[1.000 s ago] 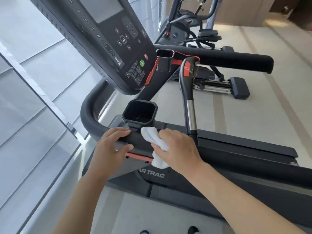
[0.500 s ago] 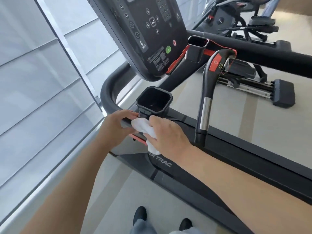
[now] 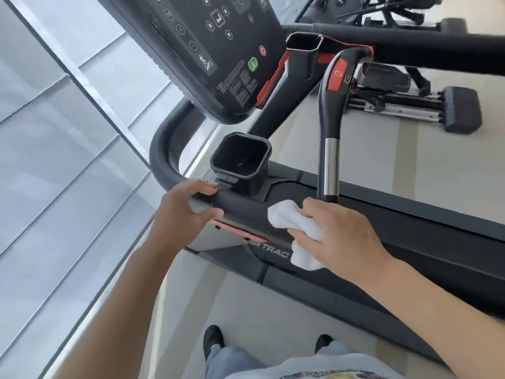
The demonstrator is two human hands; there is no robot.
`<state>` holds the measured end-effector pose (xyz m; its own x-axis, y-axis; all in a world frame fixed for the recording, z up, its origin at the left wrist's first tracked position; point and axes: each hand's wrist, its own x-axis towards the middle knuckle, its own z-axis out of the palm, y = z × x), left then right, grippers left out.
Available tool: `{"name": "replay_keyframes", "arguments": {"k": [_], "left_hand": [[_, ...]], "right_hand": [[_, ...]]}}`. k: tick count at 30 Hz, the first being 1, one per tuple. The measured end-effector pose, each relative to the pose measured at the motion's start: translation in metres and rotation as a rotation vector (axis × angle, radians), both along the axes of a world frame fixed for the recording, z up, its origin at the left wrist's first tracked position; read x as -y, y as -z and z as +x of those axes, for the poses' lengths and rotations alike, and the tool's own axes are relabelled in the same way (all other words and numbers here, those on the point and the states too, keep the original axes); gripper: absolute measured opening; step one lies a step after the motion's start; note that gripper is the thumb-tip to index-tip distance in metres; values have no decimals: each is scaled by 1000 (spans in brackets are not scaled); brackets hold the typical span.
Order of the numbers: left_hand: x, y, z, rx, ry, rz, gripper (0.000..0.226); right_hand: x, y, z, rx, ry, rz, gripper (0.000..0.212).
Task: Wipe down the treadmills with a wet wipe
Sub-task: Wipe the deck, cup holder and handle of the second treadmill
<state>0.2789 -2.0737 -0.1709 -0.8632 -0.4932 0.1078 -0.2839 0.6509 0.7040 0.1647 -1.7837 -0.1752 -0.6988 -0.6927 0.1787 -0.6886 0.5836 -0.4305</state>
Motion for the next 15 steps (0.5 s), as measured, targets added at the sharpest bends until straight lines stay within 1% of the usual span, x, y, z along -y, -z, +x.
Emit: {"name": "replay_keyframes", "arguments": {"k": [2,5,7,11,13,15], "left_hand": [[5,2,-3,-40,43,-30,41],[19,2,-11,-36,168,-50,41],[35,1,-16,-28,252,-9,38],[65,5,-25,-16,417,36,20],[75,5,-23,-11,483,61,21],[81,5,-24,-6,550,57,23]], "right_hand": [[-9,2,6,-42,82,-3,36],[20,6,15,-158,218,-60,41],[64,8,23,-235,267,-101,38],[163,23,46,-403,291,-211,23],[189,27,50,-422,351,-247,21],[192,28,52,-431,382,-262,23]]}}
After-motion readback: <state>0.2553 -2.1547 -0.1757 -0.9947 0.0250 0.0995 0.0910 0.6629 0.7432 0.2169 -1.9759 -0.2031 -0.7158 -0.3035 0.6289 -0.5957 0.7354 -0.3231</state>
